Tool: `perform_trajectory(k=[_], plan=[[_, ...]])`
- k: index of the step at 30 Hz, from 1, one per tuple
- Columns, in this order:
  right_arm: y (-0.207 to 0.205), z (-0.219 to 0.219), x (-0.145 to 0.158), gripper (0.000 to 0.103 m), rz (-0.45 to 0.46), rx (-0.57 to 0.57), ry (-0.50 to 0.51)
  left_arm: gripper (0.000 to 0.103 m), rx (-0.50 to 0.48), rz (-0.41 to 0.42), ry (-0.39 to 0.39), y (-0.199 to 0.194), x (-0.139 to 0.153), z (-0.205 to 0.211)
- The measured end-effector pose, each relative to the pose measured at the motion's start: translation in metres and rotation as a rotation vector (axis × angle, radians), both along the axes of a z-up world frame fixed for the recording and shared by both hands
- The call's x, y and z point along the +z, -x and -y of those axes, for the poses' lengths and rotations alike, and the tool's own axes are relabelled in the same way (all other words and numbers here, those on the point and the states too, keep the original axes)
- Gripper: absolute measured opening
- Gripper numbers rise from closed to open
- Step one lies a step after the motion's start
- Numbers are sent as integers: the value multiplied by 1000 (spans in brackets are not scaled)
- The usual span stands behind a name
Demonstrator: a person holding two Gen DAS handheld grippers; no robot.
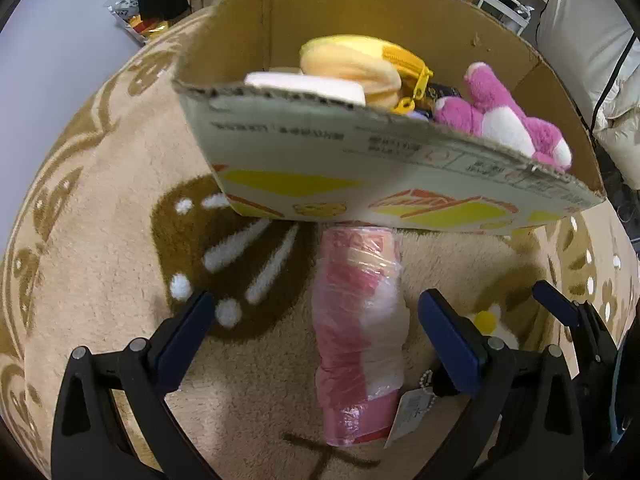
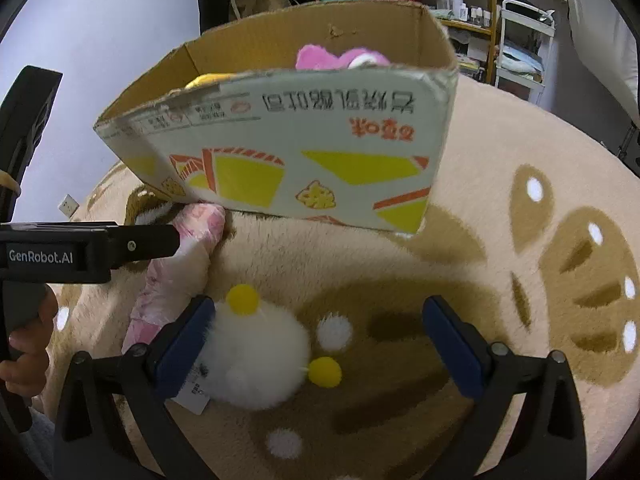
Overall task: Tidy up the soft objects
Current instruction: 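Move the left tool to the pink wrapped roll while the right tool approaches the white chick plush, then grasp the pink wrapped roll with the left tool while the right tool grasps the white chick plush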
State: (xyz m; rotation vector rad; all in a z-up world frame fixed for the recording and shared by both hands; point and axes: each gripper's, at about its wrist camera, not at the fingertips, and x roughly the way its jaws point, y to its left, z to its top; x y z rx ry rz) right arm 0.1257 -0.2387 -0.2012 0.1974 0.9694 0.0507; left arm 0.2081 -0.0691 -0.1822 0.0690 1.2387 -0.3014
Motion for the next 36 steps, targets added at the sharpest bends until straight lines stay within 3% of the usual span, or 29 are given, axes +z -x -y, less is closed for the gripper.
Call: perform_trajectory(k=[16,23,29,34,36], plan=[[-8,-6,-14,103,-88,14,-3,101,-34,-24,-99,-1,-25,22],[0,-12,-12,86,-85,40,-43,101,-14,-38,-104,0,-33,32],[5,-15,-12,78,-86,49,-82,88,-4,-54,-82,9,-38,20],[7,-11,-11,64,-103,52,-152,68,-19,-42,-108,18,-35,22],[7,-13,-11,63,-104,58,-158,62,-13,-41,-109,22,-33,23]])
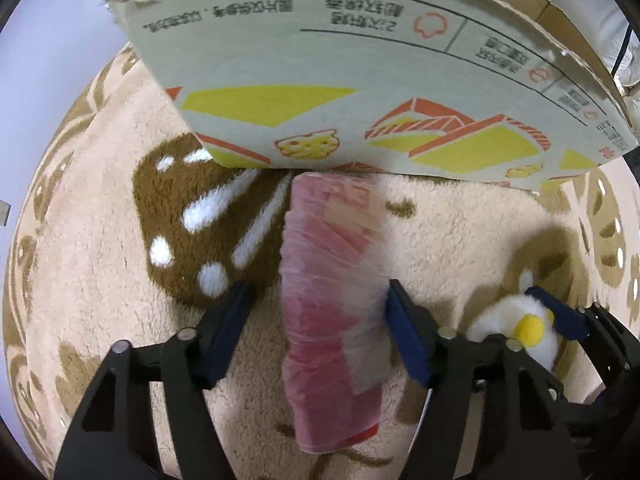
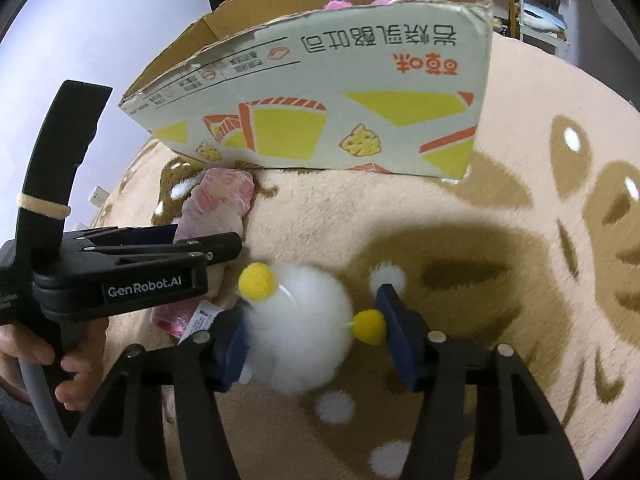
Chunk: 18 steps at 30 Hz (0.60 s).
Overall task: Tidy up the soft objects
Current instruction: 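Grasp the pink wrapped roll with the left tool while the right tool grasps the white chick plush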
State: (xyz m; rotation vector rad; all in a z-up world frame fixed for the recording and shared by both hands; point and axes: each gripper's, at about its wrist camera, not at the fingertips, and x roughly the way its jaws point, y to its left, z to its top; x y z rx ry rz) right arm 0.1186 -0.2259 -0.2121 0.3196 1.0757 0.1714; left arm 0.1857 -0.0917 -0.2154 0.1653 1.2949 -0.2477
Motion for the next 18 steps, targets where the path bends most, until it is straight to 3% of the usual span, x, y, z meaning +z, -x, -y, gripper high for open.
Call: perform_trajectory(k=[4,9,10,11,12,18], plan=[[0,-3,-2,62,-7,3,-7,45,11,-1,8,9,4,0],[0,-8,-4,62,0,10,9,41,17,22,-14,21,12,0],[0,-9,-4,60,4,13,12,40,12,26,-12,24,15,1],[-1,-12,-4,43,8,25,8,39,10,29,-8,29,23,6],[-1,-14,-5,34,11,39,-12,34,12,38,1,32,26,6],[3,-19,2,24,53,8,-71,20,31,43,39,46,42,1]])
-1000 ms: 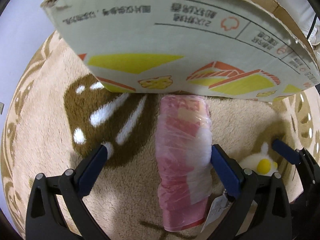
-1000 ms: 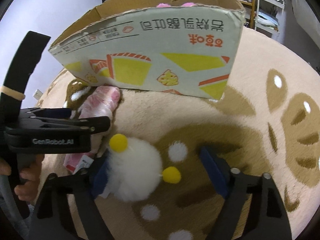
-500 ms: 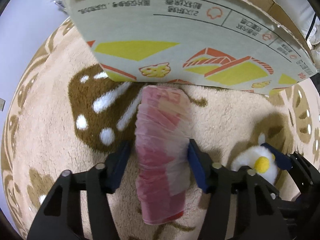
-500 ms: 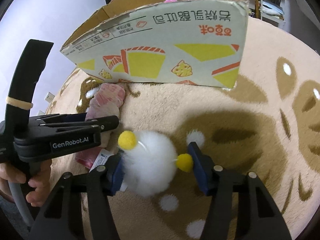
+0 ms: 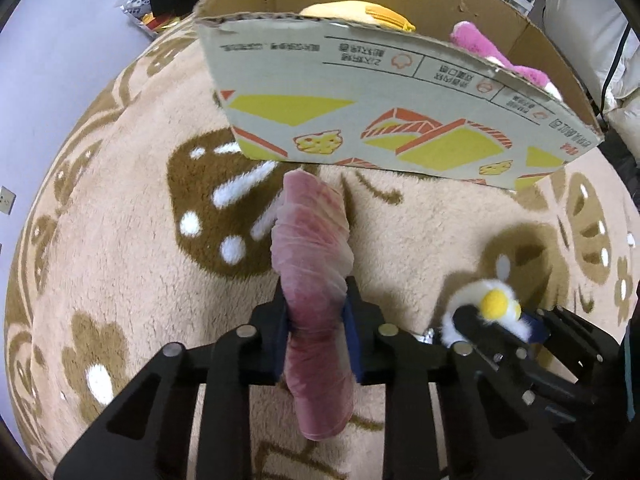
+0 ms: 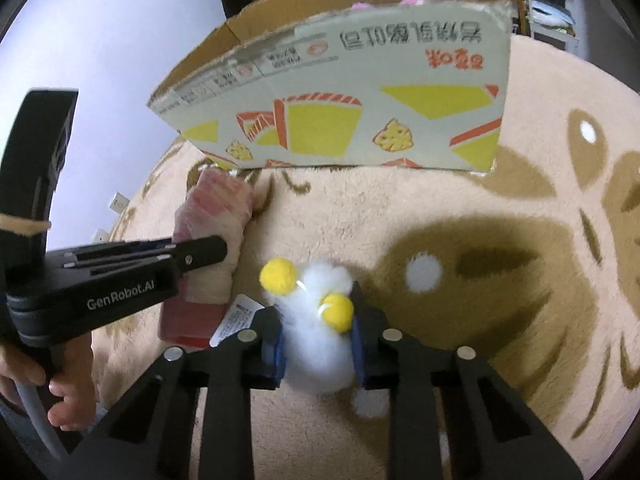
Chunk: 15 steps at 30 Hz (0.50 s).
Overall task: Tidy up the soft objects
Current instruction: 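Grasp the pink wrapped roll with the left tool while the right tool grasps the white chick plush, then lift the pink roll with the left tool while the right tool lifts the chick, dropping both into the box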
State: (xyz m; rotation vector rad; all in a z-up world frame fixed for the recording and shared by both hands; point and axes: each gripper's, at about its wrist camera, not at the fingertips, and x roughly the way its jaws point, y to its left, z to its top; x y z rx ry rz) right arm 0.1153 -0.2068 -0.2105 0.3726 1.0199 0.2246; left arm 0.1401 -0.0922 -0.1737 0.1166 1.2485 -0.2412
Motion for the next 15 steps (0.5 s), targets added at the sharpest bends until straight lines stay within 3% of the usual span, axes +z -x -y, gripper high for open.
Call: perform_trajectory(k=[2,8,15], plan=[[3,1,7,13,31,-8,12,17,1,3,18,6,3,-7],[14,15,24,13,77,-62,3,17,-33,90,-12,30,37,-6],[30,29,57,13,161,-121,31,17,-46,177,51,40,67,-18]])
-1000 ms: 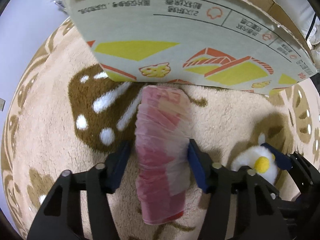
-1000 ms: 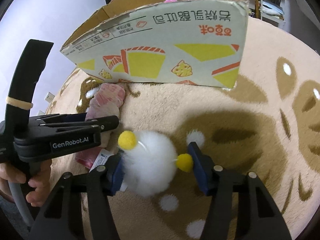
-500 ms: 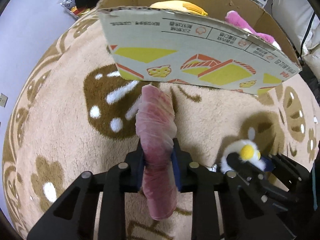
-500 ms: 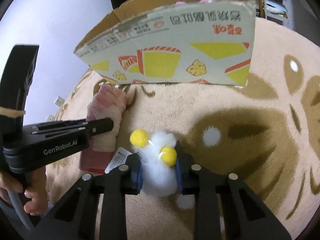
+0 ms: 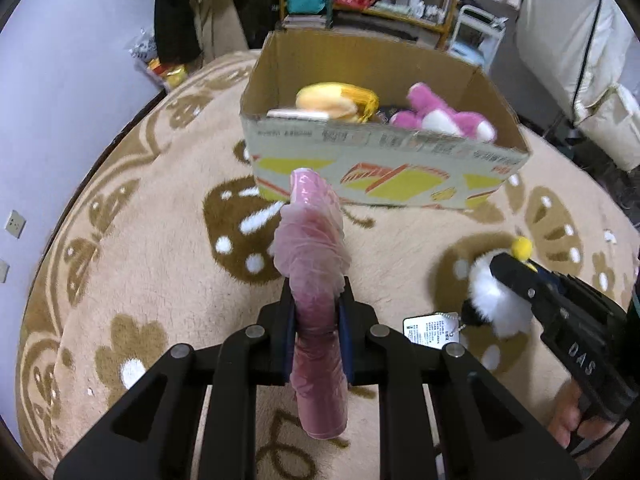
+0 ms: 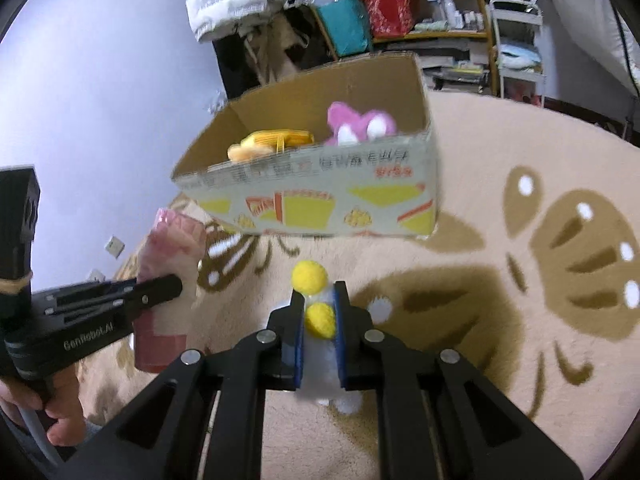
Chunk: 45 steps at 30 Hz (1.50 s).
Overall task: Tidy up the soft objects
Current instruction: 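Lift the pink roll with the left tool while the right tool lifts the chick, dropping both into the box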
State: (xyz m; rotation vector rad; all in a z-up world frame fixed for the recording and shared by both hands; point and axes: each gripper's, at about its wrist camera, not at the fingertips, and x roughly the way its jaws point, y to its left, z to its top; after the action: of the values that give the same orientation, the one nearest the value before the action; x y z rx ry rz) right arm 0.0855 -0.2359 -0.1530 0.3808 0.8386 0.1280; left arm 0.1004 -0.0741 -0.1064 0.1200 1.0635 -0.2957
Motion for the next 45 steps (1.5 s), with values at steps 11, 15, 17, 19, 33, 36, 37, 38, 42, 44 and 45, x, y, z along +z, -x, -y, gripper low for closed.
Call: perform_trajectory(k=[11,15,17,19,33,36,37,38,42,44,45], plan=[[19,-2,83,13,205,13,128,17,-50,272,26,5,54,-16],[18,4,107,13,260,2,163,17,-39,375,64,4,83,-16],[15,8,118,13,288,-7,178,17,-29,421,79,0,96,-18],[8,11,127,13,306,-14,188,17,-34,454,77,-6,106,-17],[-65,14,143,13,339,-19,215,17,-81,545,101,-69,115,10],[-79,11,138,13,342,-17,222,17,-94,525,78,-81,101,19],[-81,10,136,13,343,-15,223,17,-93,518,75,-84,97,20],[-86,10,133,13,339,-9,220,17,-88,504,74,-89,92,21],[-98,10,119,13,312,-3,223,18,-78,447,79,-104,75,23],[-102,12,110,13,292,-1,226,18,-76,424,80,-110,66,24],[-103,13,107,13,286,-1,223,18,-75,412,79,-113,61,25]])
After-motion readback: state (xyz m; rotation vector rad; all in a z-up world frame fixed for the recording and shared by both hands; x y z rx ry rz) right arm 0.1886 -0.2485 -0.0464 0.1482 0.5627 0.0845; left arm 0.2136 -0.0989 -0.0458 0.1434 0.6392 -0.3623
